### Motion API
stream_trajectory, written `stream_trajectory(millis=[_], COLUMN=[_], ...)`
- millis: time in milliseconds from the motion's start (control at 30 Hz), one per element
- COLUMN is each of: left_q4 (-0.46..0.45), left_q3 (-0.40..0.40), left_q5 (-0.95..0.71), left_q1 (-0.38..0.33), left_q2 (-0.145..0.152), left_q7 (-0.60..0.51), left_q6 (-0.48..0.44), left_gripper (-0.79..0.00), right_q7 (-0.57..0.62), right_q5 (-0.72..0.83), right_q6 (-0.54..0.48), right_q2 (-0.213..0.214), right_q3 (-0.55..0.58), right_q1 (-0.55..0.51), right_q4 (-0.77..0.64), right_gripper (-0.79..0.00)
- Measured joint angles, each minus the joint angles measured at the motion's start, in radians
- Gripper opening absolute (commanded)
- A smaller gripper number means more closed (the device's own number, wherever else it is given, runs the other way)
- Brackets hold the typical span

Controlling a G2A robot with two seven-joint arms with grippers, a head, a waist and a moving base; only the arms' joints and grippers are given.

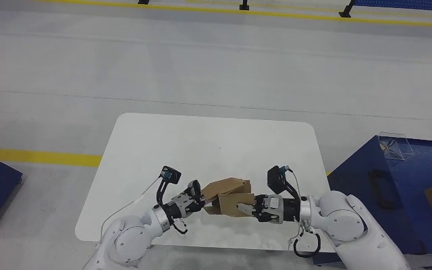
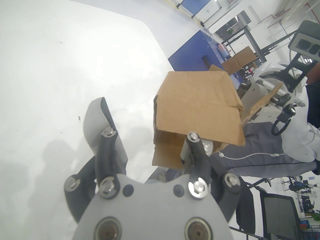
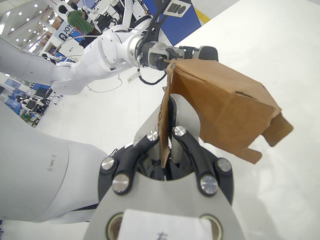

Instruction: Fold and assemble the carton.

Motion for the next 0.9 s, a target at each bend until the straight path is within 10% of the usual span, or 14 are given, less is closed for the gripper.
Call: stream_trajectory(millis=[900], left_q4=[0.045], left_q3=[-0.045], left_q5=[-0.356], left_q1=[-0.026], left_q2=[0.012], left_q7=[-0.196], left_q6=[0.15], left_gripper=[-0.046], right_q7=[0.037], right_q5=[0.156], right_q6=[0.0], right_q2=[0.001], right_q3=[0.003], right_q1=[0.03], right_q4=[0.043], right_gripper=[-0.785])
